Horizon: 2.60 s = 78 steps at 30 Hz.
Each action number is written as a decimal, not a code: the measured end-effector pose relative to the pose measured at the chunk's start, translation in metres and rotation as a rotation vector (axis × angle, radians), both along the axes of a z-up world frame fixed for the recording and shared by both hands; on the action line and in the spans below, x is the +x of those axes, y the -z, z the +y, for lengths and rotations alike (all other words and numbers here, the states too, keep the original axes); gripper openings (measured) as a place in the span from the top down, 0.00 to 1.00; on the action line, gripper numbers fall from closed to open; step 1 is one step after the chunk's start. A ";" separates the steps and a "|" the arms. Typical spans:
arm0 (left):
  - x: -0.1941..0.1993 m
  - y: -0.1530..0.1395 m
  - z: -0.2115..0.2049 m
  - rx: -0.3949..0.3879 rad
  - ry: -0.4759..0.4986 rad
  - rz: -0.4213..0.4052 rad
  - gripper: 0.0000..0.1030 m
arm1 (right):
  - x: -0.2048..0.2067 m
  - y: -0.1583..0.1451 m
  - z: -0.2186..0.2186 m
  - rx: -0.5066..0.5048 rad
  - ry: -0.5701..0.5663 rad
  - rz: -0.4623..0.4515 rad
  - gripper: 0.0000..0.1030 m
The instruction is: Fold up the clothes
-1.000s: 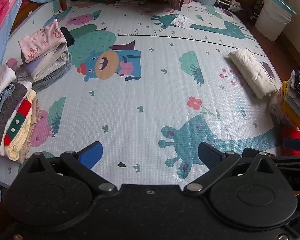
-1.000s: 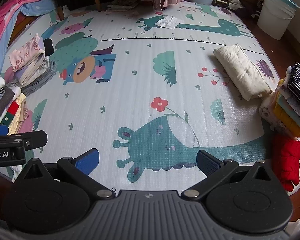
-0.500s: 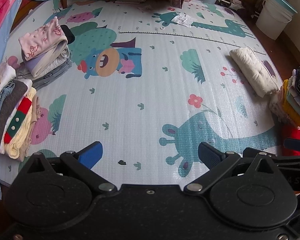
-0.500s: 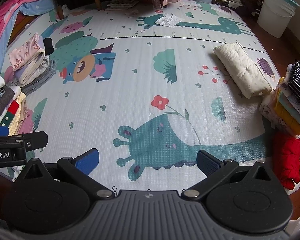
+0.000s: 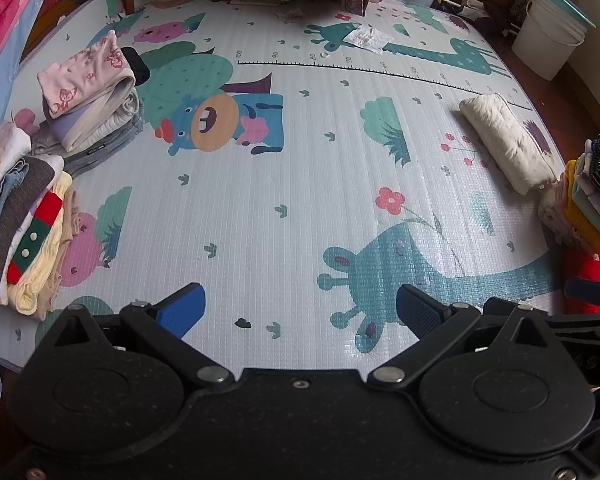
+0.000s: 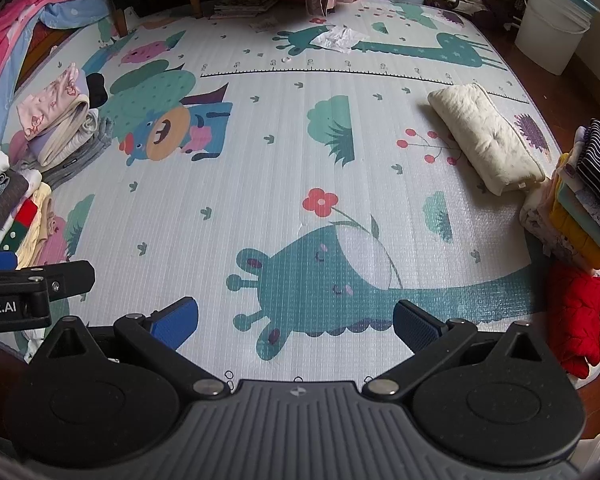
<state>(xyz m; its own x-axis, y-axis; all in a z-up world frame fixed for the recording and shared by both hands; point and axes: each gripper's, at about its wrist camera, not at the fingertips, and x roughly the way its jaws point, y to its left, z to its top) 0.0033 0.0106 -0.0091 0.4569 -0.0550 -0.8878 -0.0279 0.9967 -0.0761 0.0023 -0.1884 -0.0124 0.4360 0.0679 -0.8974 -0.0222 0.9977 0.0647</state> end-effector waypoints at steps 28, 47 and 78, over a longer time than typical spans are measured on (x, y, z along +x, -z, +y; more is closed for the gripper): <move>0.003 -0.020 0.112 -0.133 -0.343 -0.081 0.00 | 0.043 -0.068 0.063 0.162 -0.269 -0.093 0.00; 0.049 -0.058 0.330 0.201 -0.653 -0.256 0.03 | 0.091 -0.121 0.095 0.364 -0.490 -0.084 0.00; 0.076 0.022 0.397 0.276 -0.575 -0.078 0.94 | 0.095 -0.094 0.090 0.307 -0.437 0.000 0.00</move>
